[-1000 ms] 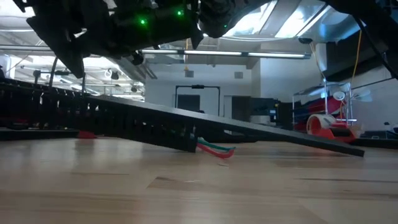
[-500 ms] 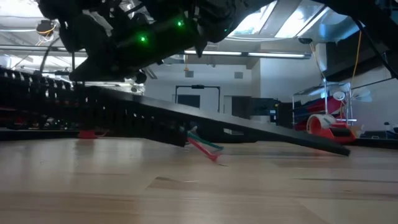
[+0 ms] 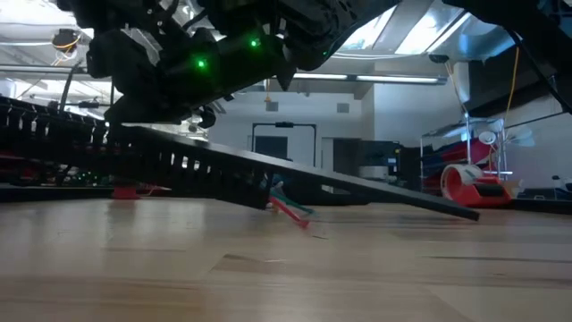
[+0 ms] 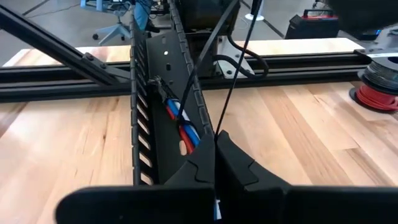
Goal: Ziptie cables
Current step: Close the black cable duct lid
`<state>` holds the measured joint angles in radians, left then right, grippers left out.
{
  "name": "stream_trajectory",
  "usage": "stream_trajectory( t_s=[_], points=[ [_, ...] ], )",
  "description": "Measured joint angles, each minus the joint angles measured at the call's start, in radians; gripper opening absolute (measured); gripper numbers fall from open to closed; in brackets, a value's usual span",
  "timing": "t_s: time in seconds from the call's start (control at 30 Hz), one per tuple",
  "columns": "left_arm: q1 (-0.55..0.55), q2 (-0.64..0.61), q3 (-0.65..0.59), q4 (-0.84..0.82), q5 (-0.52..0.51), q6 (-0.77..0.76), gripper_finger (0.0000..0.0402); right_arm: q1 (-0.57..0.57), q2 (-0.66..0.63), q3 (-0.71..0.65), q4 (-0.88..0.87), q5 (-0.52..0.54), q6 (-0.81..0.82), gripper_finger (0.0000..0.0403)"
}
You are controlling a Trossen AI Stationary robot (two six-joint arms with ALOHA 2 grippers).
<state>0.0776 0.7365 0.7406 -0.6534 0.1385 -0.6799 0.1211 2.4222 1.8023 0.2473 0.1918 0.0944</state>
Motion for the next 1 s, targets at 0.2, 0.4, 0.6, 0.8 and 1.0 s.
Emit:
stream_trajectory(
  t_s=[0.2,0.4,0.6,0.8,1.0],
  points=[
    [0.0,0.009,-0.009,0.065,-0.014,-0.137,0.025,-0.001,-0.005,0.0,0.01,0.009,0.014,0.0],
    [0.0,0.001,-0.008,0.059,-0.012,-0.116,0.025,-0.002,-0.069,-0.002,-0.098,-0.001,0.008,0.0],
    [0.004,0.003,0.01,0.014,-0.022,-0.081,0.025,-0.001,-0.141,-0.002,-0.255,-0.004,0.003,0.0],
    [0.037,0.009,0.053,-0.071,-0.041,-0.023,0.025,-0.003,-0.159,0.0,-0.272,-0.034,0.029,0.0],
    [0.041,0.009,0.092,-0.222,-0.038,0.081,0.025,-0.004,-0.161,0.003,-0.266,-0.065,0.064,0.0003]
  ],
)
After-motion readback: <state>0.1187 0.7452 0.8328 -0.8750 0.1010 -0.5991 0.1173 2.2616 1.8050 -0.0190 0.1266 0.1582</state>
